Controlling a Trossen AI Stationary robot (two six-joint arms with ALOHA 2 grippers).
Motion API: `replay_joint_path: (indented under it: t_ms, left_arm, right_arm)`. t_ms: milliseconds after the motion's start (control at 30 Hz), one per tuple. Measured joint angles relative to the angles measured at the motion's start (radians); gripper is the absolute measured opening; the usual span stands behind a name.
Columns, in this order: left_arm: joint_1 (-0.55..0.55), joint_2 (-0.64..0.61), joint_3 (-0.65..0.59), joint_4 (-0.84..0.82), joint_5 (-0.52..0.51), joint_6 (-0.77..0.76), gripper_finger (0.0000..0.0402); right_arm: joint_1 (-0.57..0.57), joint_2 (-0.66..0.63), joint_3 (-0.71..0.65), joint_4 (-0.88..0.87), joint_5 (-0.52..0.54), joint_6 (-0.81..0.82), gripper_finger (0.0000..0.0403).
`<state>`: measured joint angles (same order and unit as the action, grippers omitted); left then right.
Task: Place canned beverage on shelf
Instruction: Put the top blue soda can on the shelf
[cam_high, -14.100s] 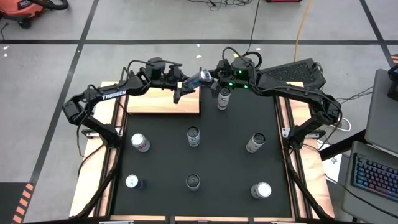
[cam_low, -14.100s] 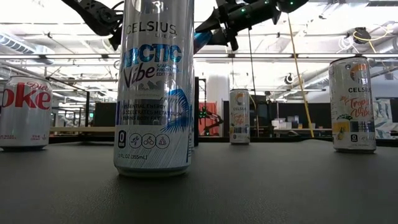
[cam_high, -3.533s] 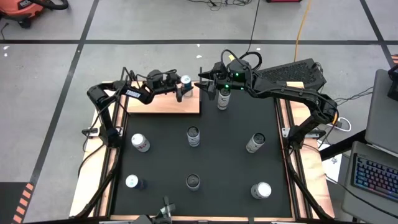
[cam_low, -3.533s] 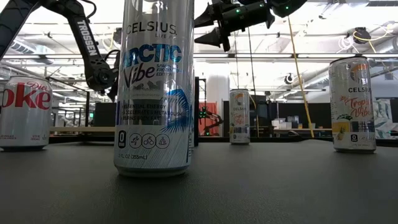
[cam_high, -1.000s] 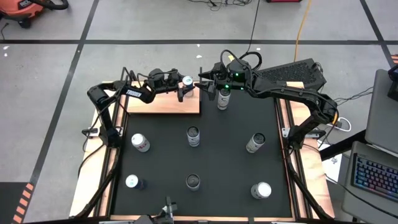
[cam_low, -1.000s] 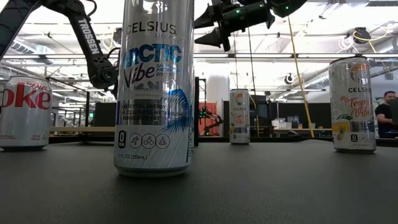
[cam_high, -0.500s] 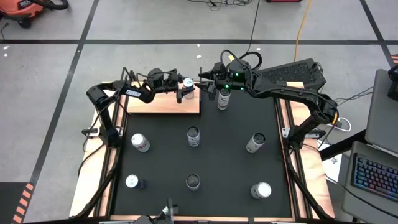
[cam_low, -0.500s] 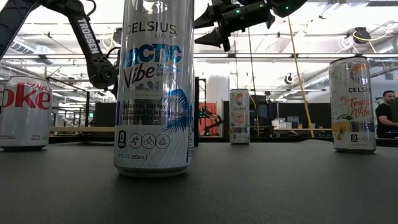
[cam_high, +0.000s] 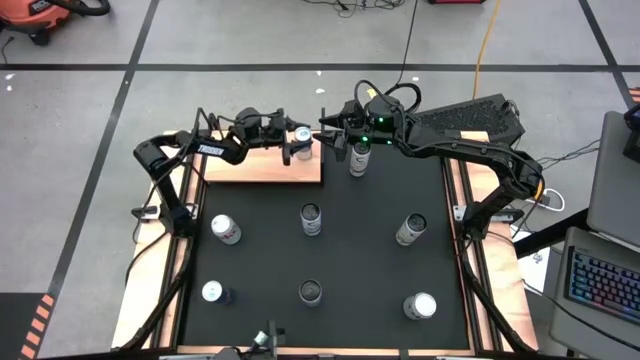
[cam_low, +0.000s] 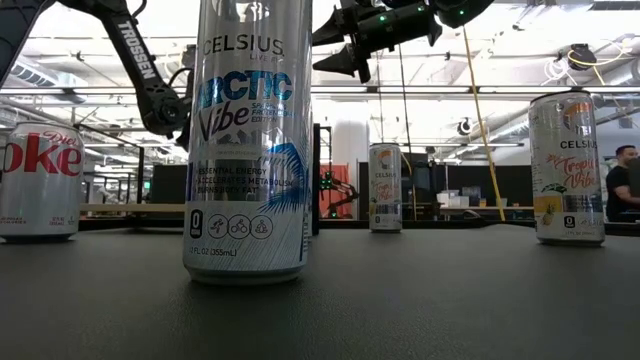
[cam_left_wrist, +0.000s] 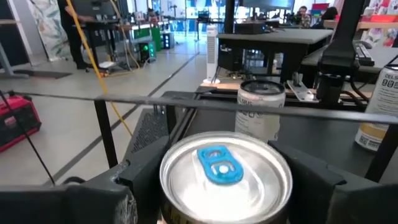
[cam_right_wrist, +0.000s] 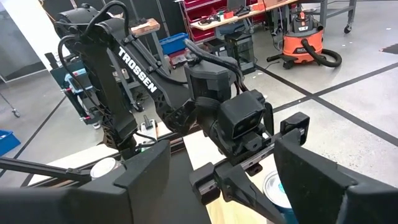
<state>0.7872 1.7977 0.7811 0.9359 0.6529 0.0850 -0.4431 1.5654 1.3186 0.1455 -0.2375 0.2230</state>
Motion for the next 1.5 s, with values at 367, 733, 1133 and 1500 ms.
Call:
replay_joint_path:
  t_ms: [367,733,1133,1500]
  left_arm:
    - [0.011,-0.022,0.0,-0.002,-0.016,-0.01,0.0261]
    - [0.013,-0.111,0.0,-0.004,-0.019,-0.068,0.0261]
    - [0.017,-0.396,0.0,-0.002,0.408,-0.371,0.0261]
    - [0.018,-0.611,0.0,-0.011,0.463,-0.546,0.0261]
  right_arm:
    - [0.0,0.0,0.0,0.0,0.0,0.0,0.0267]
    - [0.0,0.0,0.0,0.0,0.0,0.0,0.0267]
    - [0.0,0.0,0.0,0.0,0.0,0.0,0.0267]
    - [0.0,0.0,0.0,0.0,0.0,0.0,0.0267]
